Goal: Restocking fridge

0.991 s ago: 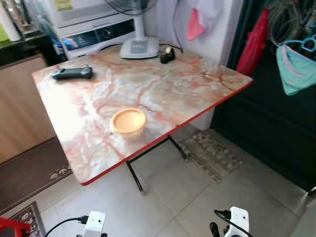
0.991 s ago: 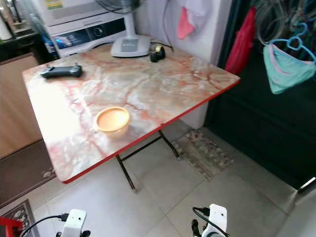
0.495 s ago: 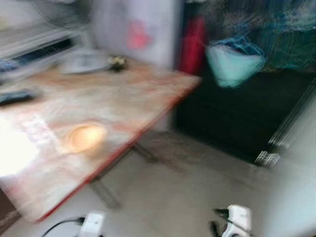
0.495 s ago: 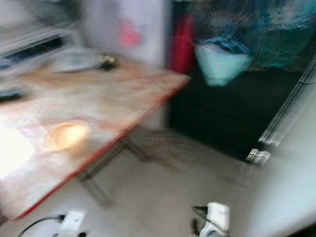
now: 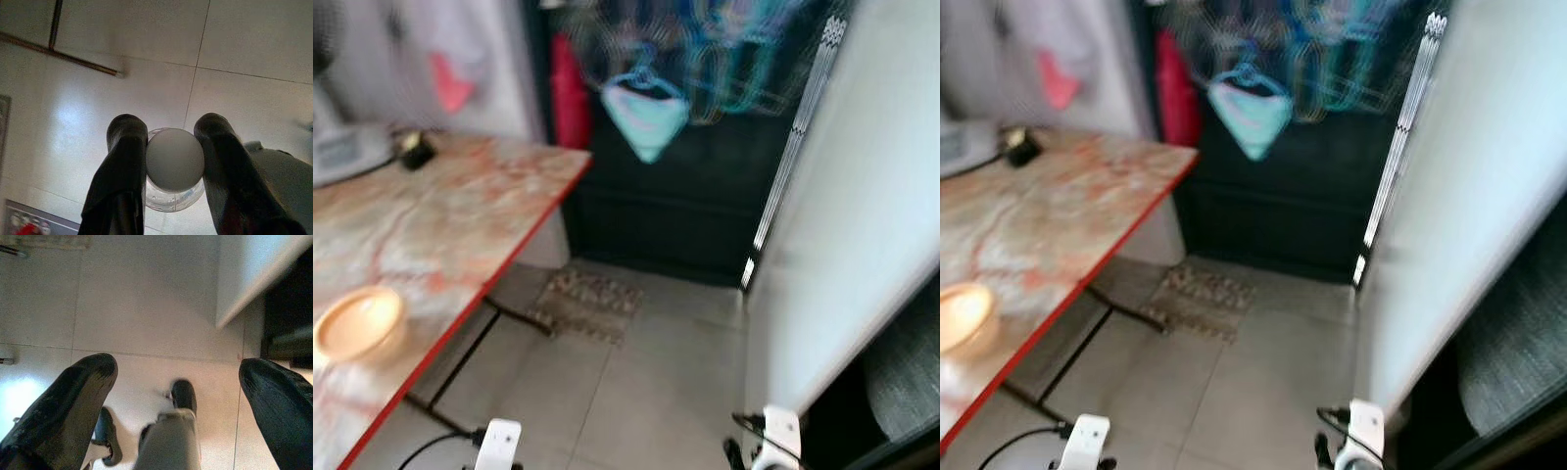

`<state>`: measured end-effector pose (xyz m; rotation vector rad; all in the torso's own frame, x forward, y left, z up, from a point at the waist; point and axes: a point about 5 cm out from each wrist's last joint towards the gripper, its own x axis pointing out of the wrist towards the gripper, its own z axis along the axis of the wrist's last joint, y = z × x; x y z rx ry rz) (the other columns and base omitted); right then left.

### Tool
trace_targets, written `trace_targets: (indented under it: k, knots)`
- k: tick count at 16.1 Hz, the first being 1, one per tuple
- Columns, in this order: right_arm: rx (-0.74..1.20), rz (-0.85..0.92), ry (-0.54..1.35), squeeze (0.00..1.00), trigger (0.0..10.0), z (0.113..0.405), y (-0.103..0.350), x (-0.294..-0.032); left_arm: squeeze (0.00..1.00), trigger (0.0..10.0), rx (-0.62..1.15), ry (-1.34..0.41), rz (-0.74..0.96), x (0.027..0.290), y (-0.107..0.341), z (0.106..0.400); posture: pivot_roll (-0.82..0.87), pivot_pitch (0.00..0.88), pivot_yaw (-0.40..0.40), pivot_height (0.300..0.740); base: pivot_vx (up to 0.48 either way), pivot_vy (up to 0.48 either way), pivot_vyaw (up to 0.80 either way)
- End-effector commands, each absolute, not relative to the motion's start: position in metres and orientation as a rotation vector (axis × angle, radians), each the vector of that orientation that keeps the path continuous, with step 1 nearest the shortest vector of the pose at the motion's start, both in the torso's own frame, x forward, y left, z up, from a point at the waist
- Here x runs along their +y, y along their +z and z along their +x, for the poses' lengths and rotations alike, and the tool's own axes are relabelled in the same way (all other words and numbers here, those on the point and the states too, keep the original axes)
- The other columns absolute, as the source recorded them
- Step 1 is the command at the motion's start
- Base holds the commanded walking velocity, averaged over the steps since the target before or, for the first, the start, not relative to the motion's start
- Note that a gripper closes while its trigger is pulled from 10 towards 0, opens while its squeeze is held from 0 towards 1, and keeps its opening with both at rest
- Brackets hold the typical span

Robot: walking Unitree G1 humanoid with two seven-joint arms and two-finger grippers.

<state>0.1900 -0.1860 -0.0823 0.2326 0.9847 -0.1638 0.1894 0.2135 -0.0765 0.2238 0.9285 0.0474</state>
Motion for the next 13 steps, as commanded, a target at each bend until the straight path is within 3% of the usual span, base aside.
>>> trace_targets:
  k: [1,4,13]
  knots:
    - [0.987,0.235,-0.172,0.00,10.0,0.1909,-0.0818,-0.1880,0.00,10.0,0.939,0.033,0.243,0.2145,-0.0765,0.1895,0.09,0.000,0.064,0.740,0.000,0.000,-0.80]
    - [0.989,0.235,-0.171,0.00,10.0,0.1909,-0.0818,-0.1874,0.00,10.0,0.938,0.020,0.265,0.2151,-0.0759,0.1903,0.09,0.000,0.067,0.740,0.000,-0.375,-0.80]
    - [0.996,0.225,-0.161,0.00,10.0,0.1899,-0.0823,-0.1881,0.00,10.0,0.945,0.023,0.253,0.2142,-0.0770,0.1887,0.08,0.000,0.061,0.740,0.000,0.000,-0.80]
